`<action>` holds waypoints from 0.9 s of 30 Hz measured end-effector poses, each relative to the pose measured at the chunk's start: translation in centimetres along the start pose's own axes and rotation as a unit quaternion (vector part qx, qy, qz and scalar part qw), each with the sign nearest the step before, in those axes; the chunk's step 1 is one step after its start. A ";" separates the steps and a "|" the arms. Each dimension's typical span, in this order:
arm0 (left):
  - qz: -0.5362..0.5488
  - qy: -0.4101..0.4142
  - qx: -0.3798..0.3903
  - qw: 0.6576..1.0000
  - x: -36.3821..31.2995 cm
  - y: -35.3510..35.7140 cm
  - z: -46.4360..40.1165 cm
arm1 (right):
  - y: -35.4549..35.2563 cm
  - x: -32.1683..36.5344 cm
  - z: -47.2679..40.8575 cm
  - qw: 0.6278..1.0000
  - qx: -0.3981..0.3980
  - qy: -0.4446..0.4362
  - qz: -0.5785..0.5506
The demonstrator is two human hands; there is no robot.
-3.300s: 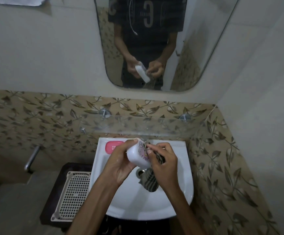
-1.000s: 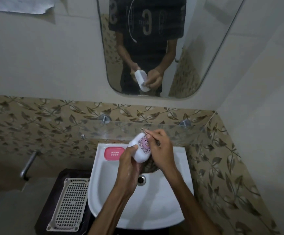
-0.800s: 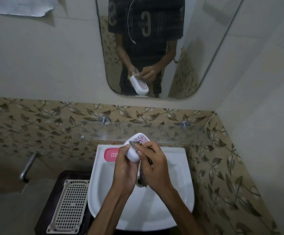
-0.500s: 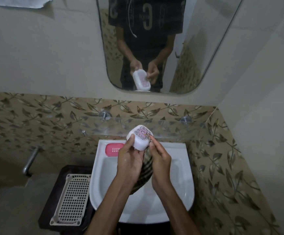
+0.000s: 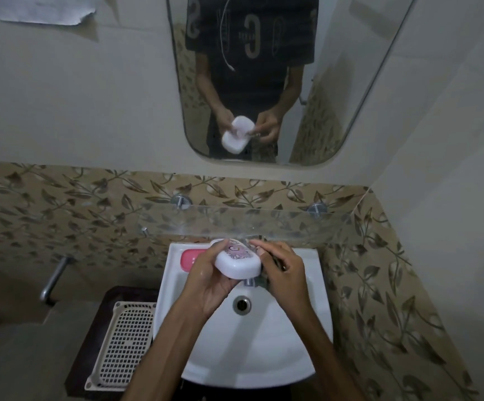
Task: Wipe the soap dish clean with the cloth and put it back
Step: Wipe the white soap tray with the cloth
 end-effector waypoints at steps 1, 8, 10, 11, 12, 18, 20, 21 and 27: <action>0.022 0.027 -0.015 0.999 0.4 -0.2 -0.3 | 0.3 0.1 0.7 1.000 -0.020 0.000 -0.013; 0.106 0.006 0.007 0.994 3.0 0.0 -0.2 | 4.6 0.2 3.7 0.990 -0.088 -0.090 0.060; 0.090 0.010 0.002 0.996 2.7 -0.3 0.0 | 4.7 -0.2 3.6 0.984 -0.046 -0.145 0.093; 0.072 0.032 -0.006 0.997 2.6 -0.4 0.1 | 4.4 -0.4 3.2 0.982 -0.034 -0.158 0.095; 0.051 0.063 -0.016 0.997 2.6 -0.5 0.2 | 4.1 -0.7 2.6 0.985 -0.043 -0.145 0.085; -0.084 0.155 -0.045 0.983 2.8 -2.3 0.0 | 3.7 -0.7 2.1 0.993 -0.016 -0.080 0.081; -0.123 0.144 -0.060 0.980 2.4 -3.1 -0.2 | 4.0 -0.9 3.6 0.988 0.036 -0.108 0.101; -0.144 0.135 -0.070 0.978 2.5 -3.6 -0.4 | 3.8 -1.1 4.0 0.989 0.051 -0.103 0.092; -0.260 0.101 -0.174 0.944 3.3 -7.7 -2.4 | 2.1 -3.3 5.5 0.988 0.154 -0.004 0.018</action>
Point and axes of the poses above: each hand's wrist, its own z-axis away from the middle knuckle, its own y-axis out of the palm, x = y × z, the point moved 1 cm from there along -z, towards the middle knuckle, and after that the axes turned 1 degree about x, right-handed, at the moved point
